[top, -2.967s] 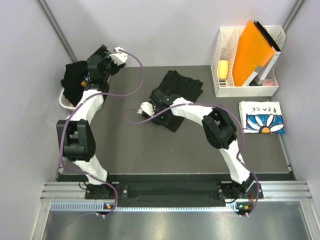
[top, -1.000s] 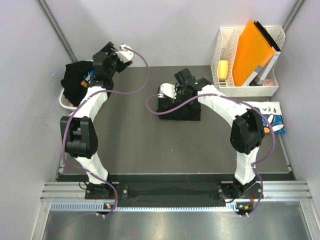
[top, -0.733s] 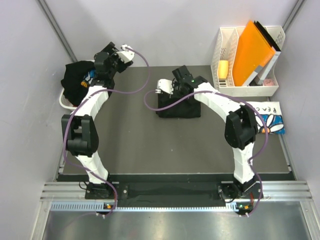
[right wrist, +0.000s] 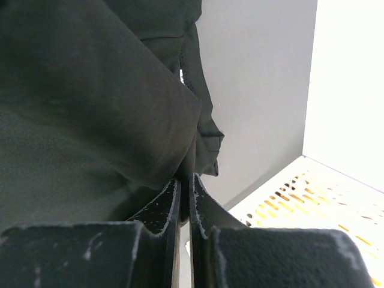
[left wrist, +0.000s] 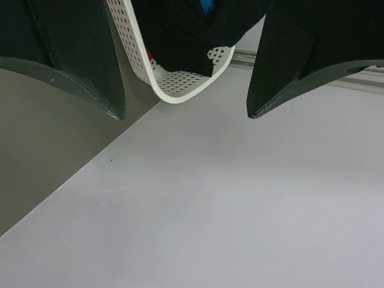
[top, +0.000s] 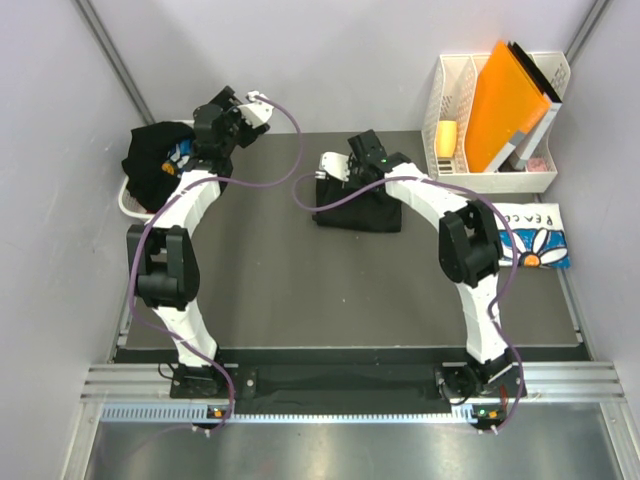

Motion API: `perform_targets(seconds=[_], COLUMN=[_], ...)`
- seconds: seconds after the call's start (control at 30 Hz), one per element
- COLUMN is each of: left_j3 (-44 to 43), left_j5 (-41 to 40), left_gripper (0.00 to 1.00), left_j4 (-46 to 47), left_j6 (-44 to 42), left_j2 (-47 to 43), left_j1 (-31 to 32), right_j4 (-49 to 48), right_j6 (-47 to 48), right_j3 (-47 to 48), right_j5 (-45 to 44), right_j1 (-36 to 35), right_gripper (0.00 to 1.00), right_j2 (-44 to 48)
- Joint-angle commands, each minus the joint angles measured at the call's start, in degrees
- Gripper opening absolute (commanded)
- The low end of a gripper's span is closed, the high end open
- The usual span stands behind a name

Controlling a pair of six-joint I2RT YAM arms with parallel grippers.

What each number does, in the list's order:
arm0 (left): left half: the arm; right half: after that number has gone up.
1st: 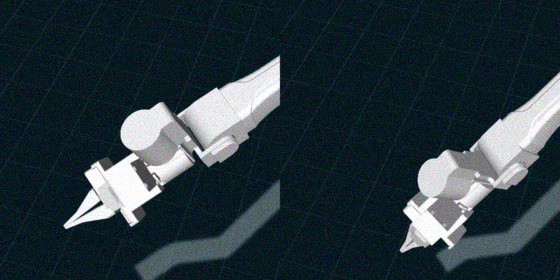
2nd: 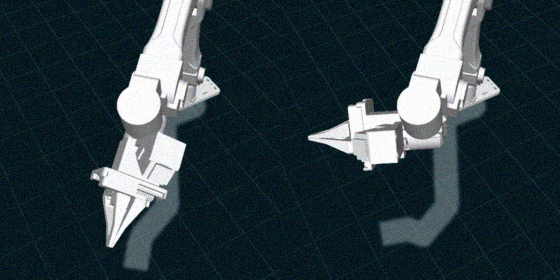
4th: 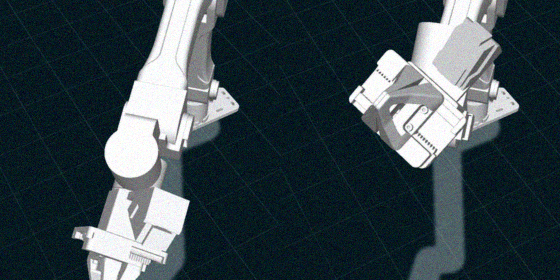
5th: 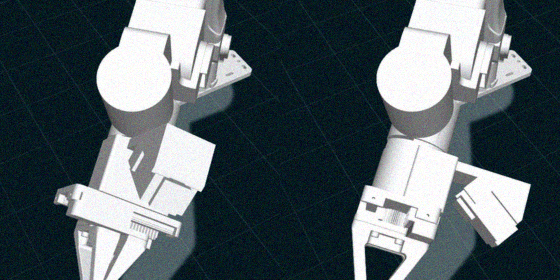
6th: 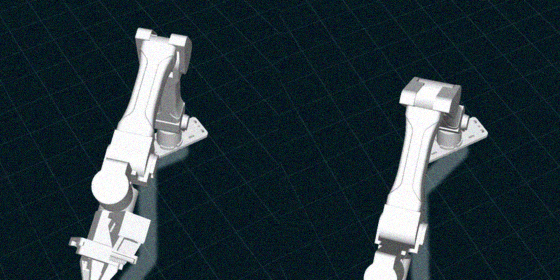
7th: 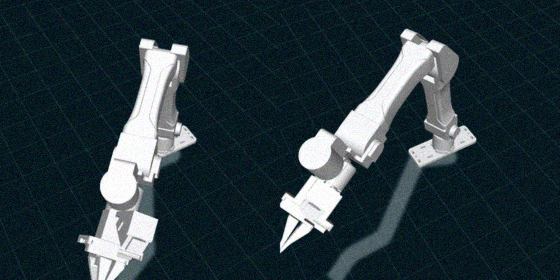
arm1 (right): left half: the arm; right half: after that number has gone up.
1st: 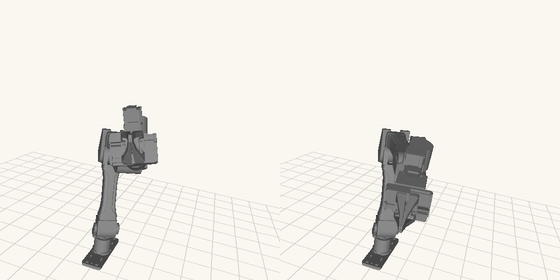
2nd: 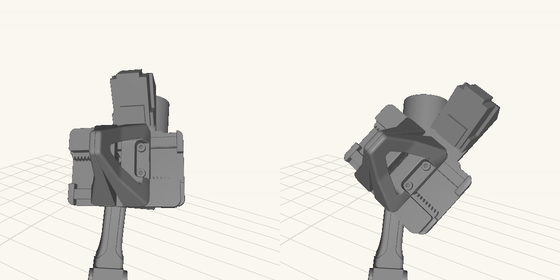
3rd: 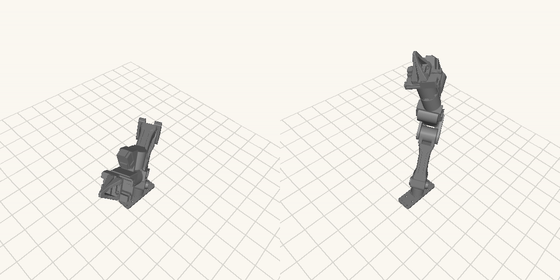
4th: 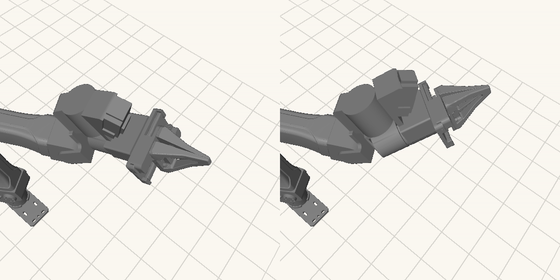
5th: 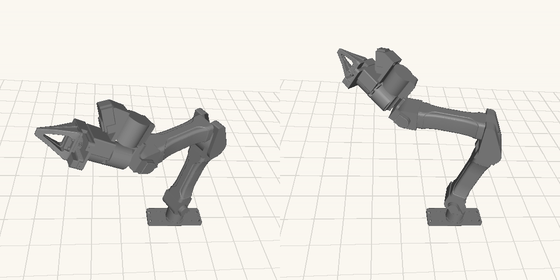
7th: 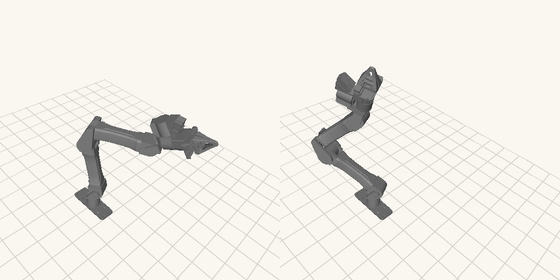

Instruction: Fold and stack the t-shirts

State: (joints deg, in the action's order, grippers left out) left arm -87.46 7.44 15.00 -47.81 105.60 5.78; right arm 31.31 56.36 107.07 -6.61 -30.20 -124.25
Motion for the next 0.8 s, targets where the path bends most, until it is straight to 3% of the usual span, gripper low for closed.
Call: perform_targets(seconds=[0.0,0.5,0.63,0.77], left_j3=[-1.4,-1.3,-1.1,-1.0], left_j5=[-0.1,0.2,0.1,0.2], left_gripper=[0.86,0.86,0.86,0.86], left_j4=[1.7,2.7,2.6,2.6], left_j6=[1.1,2.2,2.3,2.5], left_j2=[-0.7,0.2,0.2,0.3], left_j1=[0.4,0.6,0.7,0.8], right_j4=[-4.8,-10.5,-12.1,-15.2], right_j6=[-1.0,-1.0,-1.0,-0.5], right_j3=[2.2,0.9,0.2,-1.2], right_j5=[-1.0,-4.1,-4.9,-6.0], right_j1=[0.6,0.6,0.5,0.6], right_gripper=[0.0,0.0,0.05,0.18], right_j2=[-0.6,-3.5,-3.9,-4.1])
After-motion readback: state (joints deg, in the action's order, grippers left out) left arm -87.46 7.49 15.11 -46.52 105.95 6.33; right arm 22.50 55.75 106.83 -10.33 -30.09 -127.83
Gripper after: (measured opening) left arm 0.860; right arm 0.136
